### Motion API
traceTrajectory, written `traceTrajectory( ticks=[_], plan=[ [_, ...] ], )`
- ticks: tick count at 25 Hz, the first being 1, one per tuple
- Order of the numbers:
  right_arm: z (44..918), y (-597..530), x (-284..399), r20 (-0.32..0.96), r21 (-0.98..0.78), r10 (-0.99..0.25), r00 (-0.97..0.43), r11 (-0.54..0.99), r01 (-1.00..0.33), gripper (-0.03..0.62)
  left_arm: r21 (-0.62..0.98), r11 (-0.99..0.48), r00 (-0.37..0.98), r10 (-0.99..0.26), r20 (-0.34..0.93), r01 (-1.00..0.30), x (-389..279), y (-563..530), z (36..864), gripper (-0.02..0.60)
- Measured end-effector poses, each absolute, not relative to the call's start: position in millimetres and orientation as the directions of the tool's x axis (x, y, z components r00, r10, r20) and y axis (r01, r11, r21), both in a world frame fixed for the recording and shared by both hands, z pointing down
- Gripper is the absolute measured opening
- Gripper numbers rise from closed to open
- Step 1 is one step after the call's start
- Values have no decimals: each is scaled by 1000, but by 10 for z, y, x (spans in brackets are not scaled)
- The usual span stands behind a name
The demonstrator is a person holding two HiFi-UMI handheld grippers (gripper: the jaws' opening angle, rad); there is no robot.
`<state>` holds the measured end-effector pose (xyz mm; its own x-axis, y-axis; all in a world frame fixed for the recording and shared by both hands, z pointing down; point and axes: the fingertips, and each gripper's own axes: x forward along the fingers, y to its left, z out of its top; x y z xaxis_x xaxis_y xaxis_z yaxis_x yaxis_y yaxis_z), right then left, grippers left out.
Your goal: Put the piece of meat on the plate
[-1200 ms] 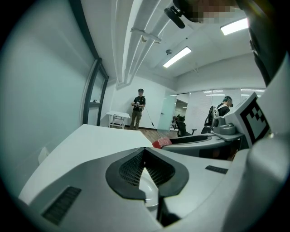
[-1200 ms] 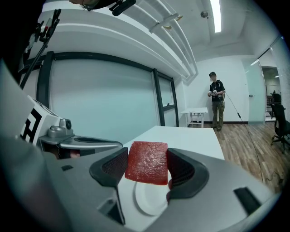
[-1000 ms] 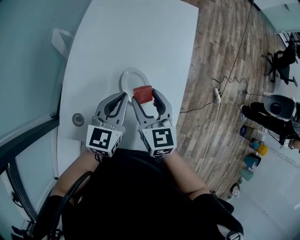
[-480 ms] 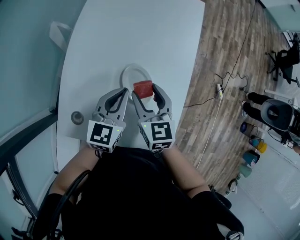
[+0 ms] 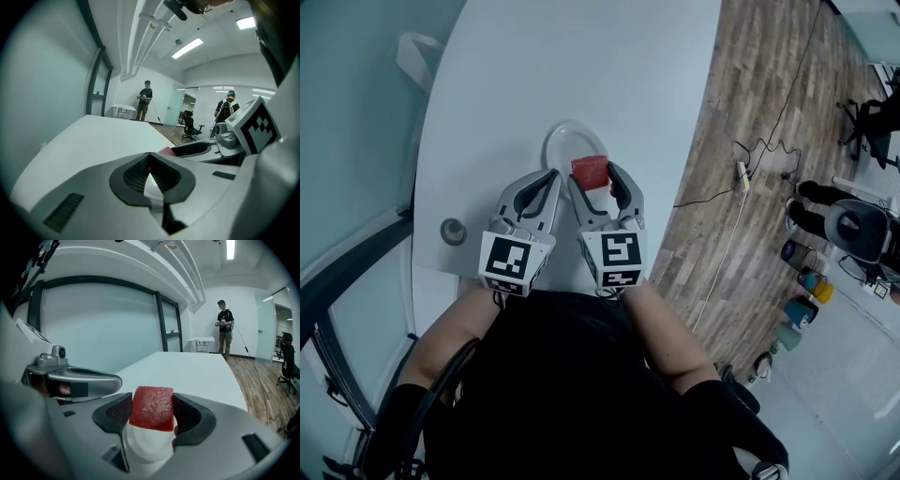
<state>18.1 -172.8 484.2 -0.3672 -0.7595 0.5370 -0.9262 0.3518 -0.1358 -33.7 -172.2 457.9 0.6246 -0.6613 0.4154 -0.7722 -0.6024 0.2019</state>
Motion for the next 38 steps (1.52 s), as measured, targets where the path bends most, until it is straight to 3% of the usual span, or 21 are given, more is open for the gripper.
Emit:
traceTrajectory(
  ticks=[38],
  plan=[
    [5492, -1762, 95, 701, -142, -636, -324, 320, -937, 279, 237, -577, 609, -624, 489, -782, -404, -1636, 4973, 3]
  ],
)
